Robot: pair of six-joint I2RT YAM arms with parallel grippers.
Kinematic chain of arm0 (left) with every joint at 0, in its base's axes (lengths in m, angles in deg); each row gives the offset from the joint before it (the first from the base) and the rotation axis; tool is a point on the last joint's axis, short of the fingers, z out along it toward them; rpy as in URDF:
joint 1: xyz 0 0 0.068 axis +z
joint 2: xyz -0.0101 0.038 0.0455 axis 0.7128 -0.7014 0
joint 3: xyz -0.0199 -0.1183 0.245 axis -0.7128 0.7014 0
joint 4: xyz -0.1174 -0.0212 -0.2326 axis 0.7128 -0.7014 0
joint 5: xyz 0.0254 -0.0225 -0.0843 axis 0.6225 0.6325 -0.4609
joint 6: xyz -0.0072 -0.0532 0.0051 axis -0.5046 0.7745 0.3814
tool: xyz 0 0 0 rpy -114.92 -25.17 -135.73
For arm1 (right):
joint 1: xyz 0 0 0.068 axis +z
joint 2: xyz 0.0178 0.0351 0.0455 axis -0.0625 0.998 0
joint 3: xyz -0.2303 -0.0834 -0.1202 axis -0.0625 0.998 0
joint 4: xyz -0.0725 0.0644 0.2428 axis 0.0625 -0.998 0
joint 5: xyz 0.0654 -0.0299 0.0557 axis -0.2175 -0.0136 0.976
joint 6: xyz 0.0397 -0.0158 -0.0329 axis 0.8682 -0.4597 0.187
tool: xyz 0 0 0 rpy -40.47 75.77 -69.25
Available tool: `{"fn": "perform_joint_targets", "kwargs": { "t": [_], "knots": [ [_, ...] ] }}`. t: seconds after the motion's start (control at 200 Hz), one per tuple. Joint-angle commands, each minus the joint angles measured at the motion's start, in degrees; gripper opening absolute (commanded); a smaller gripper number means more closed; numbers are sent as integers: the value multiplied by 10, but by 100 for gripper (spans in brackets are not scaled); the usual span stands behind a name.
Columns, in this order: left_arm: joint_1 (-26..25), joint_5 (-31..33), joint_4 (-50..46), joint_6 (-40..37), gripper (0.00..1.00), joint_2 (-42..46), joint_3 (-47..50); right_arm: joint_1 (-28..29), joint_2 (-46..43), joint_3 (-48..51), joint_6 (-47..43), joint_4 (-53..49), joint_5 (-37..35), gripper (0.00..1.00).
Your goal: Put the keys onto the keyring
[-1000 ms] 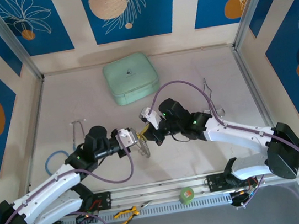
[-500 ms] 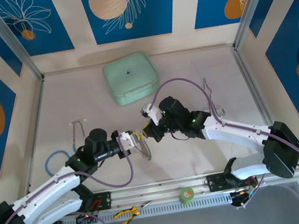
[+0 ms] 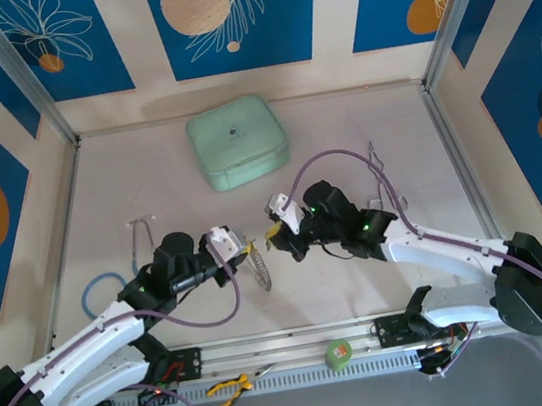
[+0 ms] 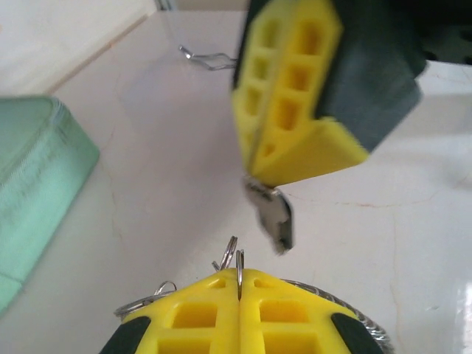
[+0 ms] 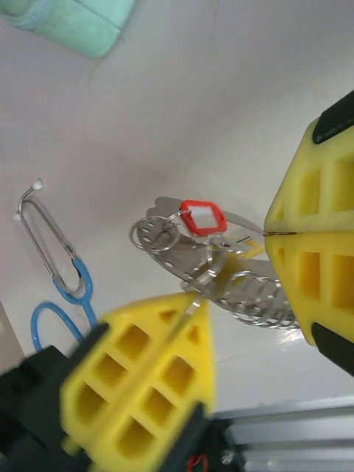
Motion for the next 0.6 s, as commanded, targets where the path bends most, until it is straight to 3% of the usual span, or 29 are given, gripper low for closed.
{"fn": "perform_joint_targets", "kwargs": {
  "t": [0.0, 0.27, 0.595],
  "knots": [
    [-3, 20, -46, 125, 0, 4, -52, -6, -22, 6, -149, 33, 10, 0],
    [18, -72, -60, 234, 0, -21, -71, -2, -24, 1, -406, 47, 79, 0],
    [38, -158, -68, 293, 0, -78, -99, 18, -27, 13, -516, 56, 55, 0]
  ]
}}
